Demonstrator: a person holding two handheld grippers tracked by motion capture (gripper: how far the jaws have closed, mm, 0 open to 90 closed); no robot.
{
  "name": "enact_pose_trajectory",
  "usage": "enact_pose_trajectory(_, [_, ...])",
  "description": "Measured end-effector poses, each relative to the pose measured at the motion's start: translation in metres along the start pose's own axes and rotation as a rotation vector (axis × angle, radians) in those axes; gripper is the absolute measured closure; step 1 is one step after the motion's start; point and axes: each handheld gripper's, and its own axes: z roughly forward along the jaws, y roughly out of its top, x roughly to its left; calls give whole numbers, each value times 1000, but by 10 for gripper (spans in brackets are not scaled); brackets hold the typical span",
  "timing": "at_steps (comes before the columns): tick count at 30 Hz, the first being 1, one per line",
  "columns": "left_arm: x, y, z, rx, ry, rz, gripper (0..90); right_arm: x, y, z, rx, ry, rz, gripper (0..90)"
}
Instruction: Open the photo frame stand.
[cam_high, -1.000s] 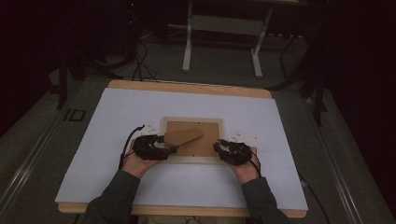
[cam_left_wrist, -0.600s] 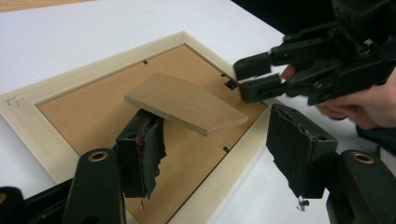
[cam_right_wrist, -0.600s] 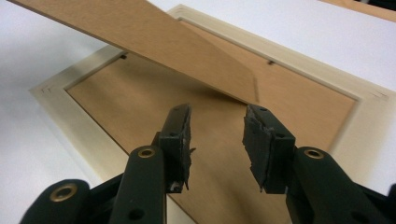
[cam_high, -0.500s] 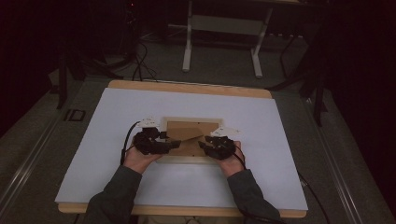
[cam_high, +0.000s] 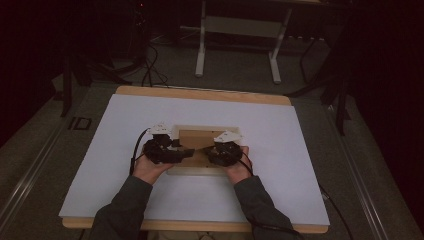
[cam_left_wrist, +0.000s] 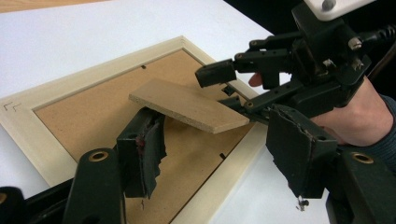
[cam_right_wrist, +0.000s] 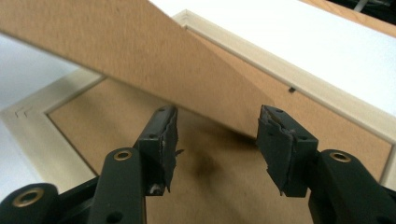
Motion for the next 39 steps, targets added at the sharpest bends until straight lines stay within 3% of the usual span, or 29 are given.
enact_pose_trajectory(6, [3,0,-4,-7,3,-18,356,0,0,1,-12,11,15,526])
enact_pose_trajectory(11, [12,3,-15,-55,-8,-83,332,-3,0,0,-24,6,39,548])
enact_pose_trajectory(18, [19,10,-23,-103,-14,-134,332,-4,1,-1,-32,1,49,550])
enact_pose_trajectory(22, [20,19,-24,-108,-16,-141,339,-3,0,0,-28,2,49,552])
enact_pose_trajectory(31, [26,35,-1,-12,-17,-211,366,-2,-1,2,-29,-1,51,556])
enact_pose_trajectory(39, [23,36,17,48,-33,-222,415,-2,-1,2,-34,-3,42,562])
